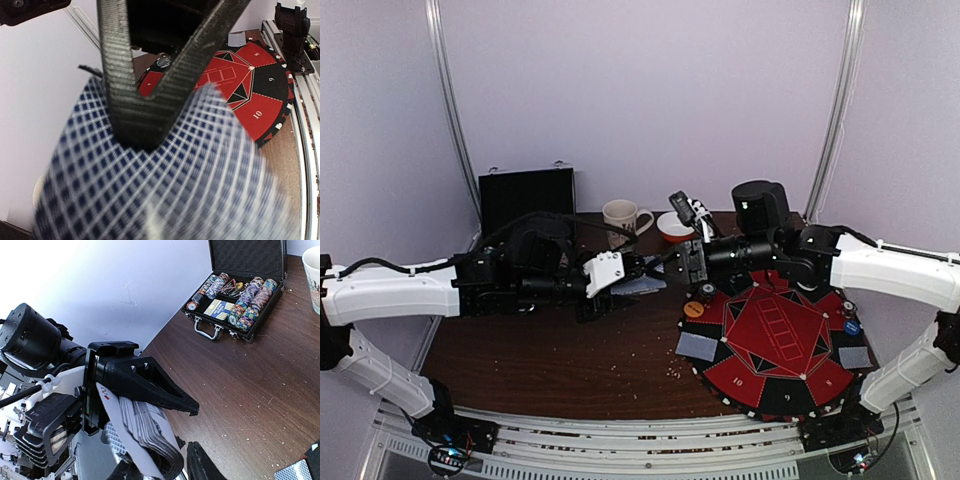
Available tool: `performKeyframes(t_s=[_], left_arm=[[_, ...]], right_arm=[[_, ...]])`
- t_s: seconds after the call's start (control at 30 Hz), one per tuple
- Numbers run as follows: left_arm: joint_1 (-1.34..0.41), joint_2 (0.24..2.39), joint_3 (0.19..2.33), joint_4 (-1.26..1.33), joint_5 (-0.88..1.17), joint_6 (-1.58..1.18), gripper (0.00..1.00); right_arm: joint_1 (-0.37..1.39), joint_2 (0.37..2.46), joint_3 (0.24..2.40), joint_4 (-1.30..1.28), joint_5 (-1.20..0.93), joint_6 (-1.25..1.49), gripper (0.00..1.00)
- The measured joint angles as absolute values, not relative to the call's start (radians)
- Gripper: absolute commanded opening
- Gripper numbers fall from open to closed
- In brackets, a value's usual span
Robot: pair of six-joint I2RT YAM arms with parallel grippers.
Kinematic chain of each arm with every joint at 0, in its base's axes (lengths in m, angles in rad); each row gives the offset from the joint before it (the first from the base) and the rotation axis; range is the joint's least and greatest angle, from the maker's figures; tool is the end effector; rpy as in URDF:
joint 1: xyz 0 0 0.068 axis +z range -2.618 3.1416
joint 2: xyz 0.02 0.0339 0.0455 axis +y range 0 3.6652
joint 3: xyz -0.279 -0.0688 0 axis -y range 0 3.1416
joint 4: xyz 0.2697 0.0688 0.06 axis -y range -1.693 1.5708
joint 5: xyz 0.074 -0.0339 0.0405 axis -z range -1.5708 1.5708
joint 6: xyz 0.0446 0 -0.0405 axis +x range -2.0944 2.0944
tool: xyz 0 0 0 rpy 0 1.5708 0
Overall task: Distribute texas hold em gaming equipment
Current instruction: Pass from the right arm to the left, then pick up the poker card from the face-down deck piles.
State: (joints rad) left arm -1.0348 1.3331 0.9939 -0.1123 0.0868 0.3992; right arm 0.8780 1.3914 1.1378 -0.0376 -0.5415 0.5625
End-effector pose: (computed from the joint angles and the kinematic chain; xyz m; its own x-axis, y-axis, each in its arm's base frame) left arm 0.1678 -0.2901 0.2998 0.1431 0.5173 -0.8437 0.9125 0.2612 0.3149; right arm 0.2083 0.2869 0.3462 -0.6749 -0.0976 -0.7314 -0.7267 0.2594 0.6360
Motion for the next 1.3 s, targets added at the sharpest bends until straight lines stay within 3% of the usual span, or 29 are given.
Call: performKeyframes(t_s=[0.2,0.37,1.0,1.17,1.3], left_arm=[[-1.035,1.333,0.994,-0.115,0.076,0.4,0.4],[-1.035,1.334,0.994,-0.13,0.052,0.399,0.4],[-1.035,1.347,0.995,-0.133,0.022,0.399,0.4],[-1.035,1.347,0.995,-0.133,0.018,0.399,0.4],[-1.035,1.347,0.995,-0.133,0.015,0.399,0.4]], right_arm=[[0.876,1.39,1.139,-0.073,-0.544,0.55,0.19],[0.873,1.383,1.14,-0.105,-0.547,0.542,0.0],[0.758,1.098,1.127,-0.3,-0.38,0.53,0.0],[0.68,1.074,1.011,-0.308,-0.319,0.585,0.0],[0.698,1.16,0.799,-0.189,-0.345,0.674,0.0]])
